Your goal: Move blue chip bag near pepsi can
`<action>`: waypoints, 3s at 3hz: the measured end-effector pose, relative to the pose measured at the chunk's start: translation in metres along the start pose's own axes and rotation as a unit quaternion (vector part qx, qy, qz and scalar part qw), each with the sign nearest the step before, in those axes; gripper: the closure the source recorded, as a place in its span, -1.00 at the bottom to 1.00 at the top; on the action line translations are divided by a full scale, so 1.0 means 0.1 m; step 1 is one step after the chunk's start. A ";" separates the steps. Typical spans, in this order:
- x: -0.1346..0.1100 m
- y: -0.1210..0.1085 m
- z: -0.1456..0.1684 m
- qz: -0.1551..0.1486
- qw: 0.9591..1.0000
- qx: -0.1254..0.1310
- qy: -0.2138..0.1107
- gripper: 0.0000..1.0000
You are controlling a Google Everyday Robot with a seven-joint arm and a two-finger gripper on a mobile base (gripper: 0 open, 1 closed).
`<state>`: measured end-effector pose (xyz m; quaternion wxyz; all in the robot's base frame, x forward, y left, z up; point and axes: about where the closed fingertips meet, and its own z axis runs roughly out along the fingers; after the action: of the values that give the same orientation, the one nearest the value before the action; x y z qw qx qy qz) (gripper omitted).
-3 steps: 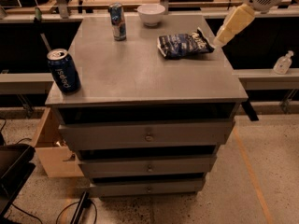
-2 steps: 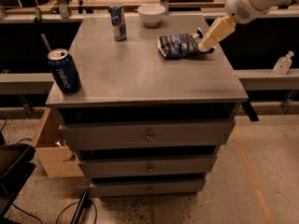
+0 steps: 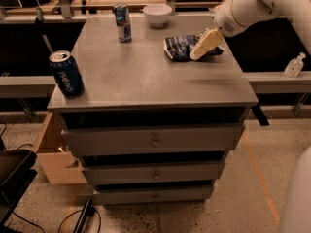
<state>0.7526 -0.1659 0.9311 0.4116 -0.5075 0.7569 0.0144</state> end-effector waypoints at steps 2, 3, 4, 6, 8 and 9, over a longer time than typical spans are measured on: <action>0.15 -0.03 0.72 0.033 0.999 -0.029 0.002 -1.00; 0.16 -0.03 0.95 0.049 0.998 -0.035 -0.003 -0.65; 0.16 -0.04 1.08 0.062 0.997 -0.035 -0.007 -0.15; 0.16 -0.02 1.13 0.063 0.997 -0.038 -0.007 0.77; 0.15 -0.01 1.13 0.063 0.997 -0.039 -0.007 1.00; 0.15 -0.01 1.13 0.063 0.997 -0.039 -0.007 1.00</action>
Offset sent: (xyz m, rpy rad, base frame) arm 0.0729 0.0247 -0.0788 0.0735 0.1111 -0.0220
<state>0.8202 -0.1281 0.8468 0.3946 -0.4744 0.7835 0.0736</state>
